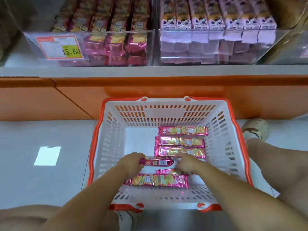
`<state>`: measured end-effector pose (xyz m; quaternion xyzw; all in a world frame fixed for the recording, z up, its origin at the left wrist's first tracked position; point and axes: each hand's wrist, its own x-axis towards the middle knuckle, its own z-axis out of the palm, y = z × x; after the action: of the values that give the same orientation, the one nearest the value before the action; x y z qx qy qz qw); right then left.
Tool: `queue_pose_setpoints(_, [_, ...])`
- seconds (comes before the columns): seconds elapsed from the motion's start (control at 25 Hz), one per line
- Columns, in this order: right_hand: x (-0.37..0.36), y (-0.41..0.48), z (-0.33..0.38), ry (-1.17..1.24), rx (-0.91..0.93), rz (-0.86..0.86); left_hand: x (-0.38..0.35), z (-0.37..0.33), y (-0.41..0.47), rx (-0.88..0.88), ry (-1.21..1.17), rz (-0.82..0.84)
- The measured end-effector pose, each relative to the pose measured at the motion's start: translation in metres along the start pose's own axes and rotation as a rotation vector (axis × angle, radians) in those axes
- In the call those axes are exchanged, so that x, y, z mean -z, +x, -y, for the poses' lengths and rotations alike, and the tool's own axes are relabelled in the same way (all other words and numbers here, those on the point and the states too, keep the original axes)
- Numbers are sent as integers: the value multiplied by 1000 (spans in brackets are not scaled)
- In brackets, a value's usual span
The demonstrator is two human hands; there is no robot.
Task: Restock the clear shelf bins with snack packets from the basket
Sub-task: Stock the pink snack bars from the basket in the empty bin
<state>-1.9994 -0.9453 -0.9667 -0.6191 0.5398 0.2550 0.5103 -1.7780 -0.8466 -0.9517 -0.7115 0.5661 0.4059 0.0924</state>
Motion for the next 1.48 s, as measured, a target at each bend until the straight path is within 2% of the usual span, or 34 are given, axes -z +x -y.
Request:
queue_pose_setpoints(0.2, [-21, 23, 9, 226, -68, -20, -12, 6, 21, 25, 25, 8])
queue_pose_setpoints(0.4, [-30, 32, 23, 554, -191, -240, -18, 12, 34, 54, 68, 79])
queue_pose_setpoints(0.48, [-31, 30, 25, 677, -189, -278, -18, 13, 34, 65, 31, 86])
queue_pose_setpoints(0.6, [-20, 23, 32, 847, -81, -270, -13, 11, 29, 90, -40, 19])
queue_pose_setpoints(0.8, [30, -15, 50, 985, 216, -292, 2, 8, 12, 51, 26, -80])
queue_pose_setpoints(1.0, [79, -73, 57, 1053, 368, -293, 31, -13, -19, -107, -437, -18])
queue_pose_setpoints(1.2, [102, -115, 66, 1243, 517, -352, 67, -48, -55, -209, -624, 17])
queue_pose_setpoints(1.28, [96, -134, 74, 1295, 582, -267, 79, -60, -73, -228, -772, 36])
queue_pose_setpoints(1.4, [62, -153, 85, 1076, 592, -157, 93, -72, -96, -260, -849, -5])
queue_pose_setpoints(1.48, [44, -157, 89, 962, 579, -190, 101, -79, -108, -278, -875, -31])
